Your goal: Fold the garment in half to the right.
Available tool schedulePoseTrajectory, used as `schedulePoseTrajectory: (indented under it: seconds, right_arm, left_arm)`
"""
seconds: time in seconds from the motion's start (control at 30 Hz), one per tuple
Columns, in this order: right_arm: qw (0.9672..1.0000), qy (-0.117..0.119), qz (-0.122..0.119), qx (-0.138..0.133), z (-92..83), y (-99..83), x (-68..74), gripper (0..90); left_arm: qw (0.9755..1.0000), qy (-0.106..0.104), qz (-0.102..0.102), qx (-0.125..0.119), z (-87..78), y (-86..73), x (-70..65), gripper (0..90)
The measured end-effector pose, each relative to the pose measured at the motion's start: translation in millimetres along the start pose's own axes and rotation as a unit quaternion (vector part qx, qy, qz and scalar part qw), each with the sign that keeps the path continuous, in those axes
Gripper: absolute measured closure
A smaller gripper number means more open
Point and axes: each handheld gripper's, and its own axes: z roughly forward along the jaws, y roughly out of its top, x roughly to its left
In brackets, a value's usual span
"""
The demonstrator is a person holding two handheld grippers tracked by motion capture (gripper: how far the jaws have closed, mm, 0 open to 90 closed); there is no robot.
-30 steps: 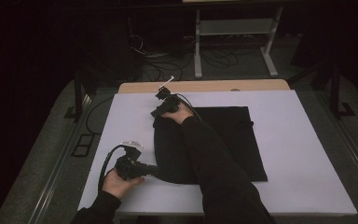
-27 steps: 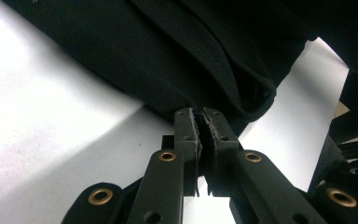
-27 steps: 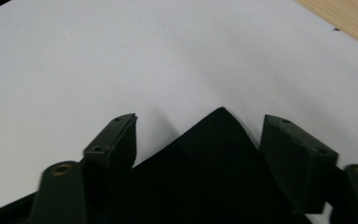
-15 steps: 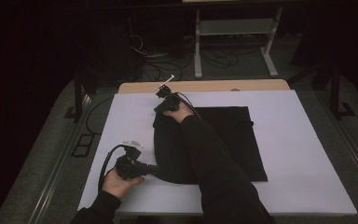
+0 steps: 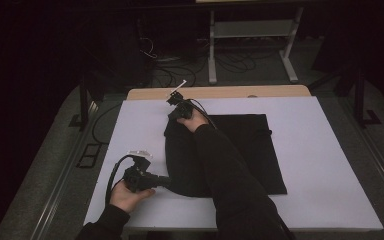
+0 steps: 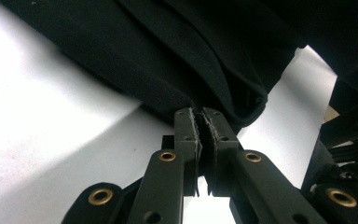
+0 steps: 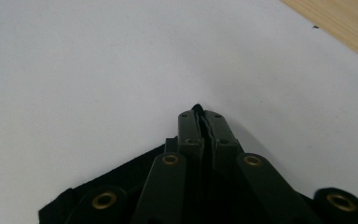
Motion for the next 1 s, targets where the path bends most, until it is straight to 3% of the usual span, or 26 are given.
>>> schedulePoseTrajectory:
  seconds: [0.23,0.5,0.77,0.93,1.0]
  right_arm:
    - [1.0000,0.007,0.007,-0.002,-5.8,0.6,4.5,85.1]
    - [0.9999,0.010,-0.004,-0.002,-17.5,-2.3,7.4,85.1]
    - [0.9996,0.018,-0.008,-0.019,-41.7,-7.7,10.7,85.1]
    - [0.9996,0.014,-0.012,-0.024,-58.3,-13.6,4.9,85.0]
    - [0.9994,0.015,0.000,-0.031,-65.0,-15.2,3.1,85.0]
  left_arm:
    - [0.9999,-0.012,-0.004,-0.005,0.7,1.1,-0.5,83.7]
    - [0.9998,-0.017,-0.001,-0.013,1.2,3.0,-2.4,83.7]
    - [0.9993,-0.023,0.021,-0.020,8.1,13.8,-11.7,83.8]
    - [0.9990,-0.025,0.030,-0.022,12.9,18.0,-20.6,83.7]
    - [0.9989,-0.024,0.033,-0.023,13.7,19.9,-22.5,83.7]
